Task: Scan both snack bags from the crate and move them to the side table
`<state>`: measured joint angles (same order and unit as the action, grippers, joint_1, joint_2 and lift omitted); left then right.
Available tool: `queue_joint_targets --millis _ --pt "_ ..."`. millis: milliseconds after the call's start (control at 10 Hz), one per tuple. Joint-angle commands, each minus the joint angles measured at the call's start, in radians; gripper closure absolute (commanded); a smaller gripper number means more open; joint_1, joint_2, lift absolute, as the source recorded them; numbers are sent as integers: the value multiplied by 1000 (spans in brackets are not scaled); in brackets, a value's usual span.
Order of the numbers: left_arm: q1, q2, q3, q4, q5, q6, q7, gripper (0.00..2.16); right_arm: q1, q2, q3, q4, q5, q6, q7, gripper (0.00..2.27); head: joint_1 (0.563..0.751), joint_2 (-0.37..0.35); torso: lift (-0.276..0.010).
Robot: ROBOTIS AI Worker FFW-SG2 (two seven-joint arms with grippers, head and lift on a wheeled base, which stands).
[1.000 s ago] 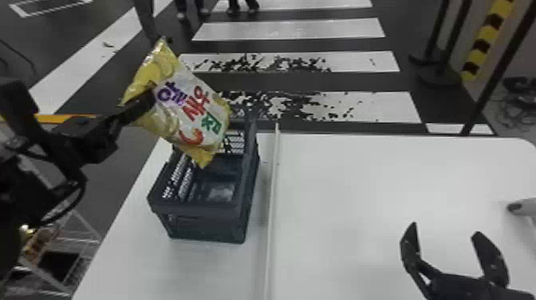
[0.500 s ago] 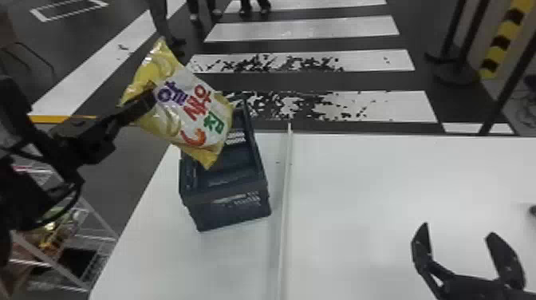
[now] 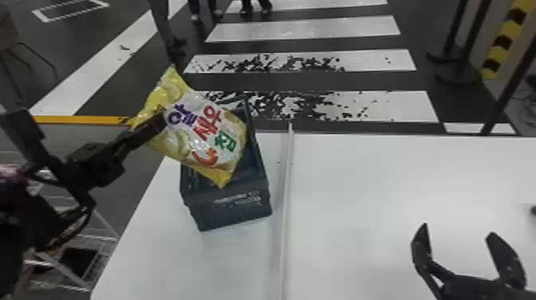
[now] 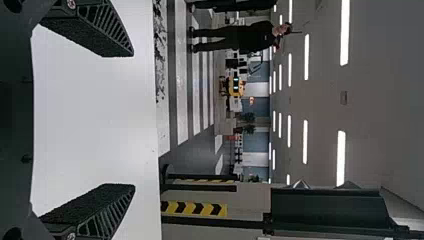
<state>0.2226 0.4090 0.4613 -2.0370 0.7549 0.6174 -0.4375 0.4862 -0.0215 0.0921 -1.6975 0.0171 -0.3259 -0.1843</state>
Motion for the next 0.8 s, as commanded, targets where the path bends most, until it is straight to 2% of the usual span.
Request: queue_joint_targets --millis 0,200,300,400,600,700 --pt "17 -36 36 41 78 -1 -17 2138 2 0 3 -8 6 15 0 49 695 169 -99" --pt "40 -50 88 17 126 2 -30 2138 0 0 9 -8 12 28 0 49 695 188 -99" --pt "38 -39 117 -11 136 8 -26 2138 0 0 15 -8 15 31 0 49 695 199 -99" --pt "35 -25 142 -37 173 35 -26 2138 0 2 20 -7 20 31 0 49 695 204 -99" --pt "47 -29 175 -61 271 72 -37 2138 0 2 26 -7 21 31 -1 49 695 223 -99" --pt "57 -38 171 -77 291 91 -46 2138 0 2 29 -7 27 31 -4 49 695 223 -99"
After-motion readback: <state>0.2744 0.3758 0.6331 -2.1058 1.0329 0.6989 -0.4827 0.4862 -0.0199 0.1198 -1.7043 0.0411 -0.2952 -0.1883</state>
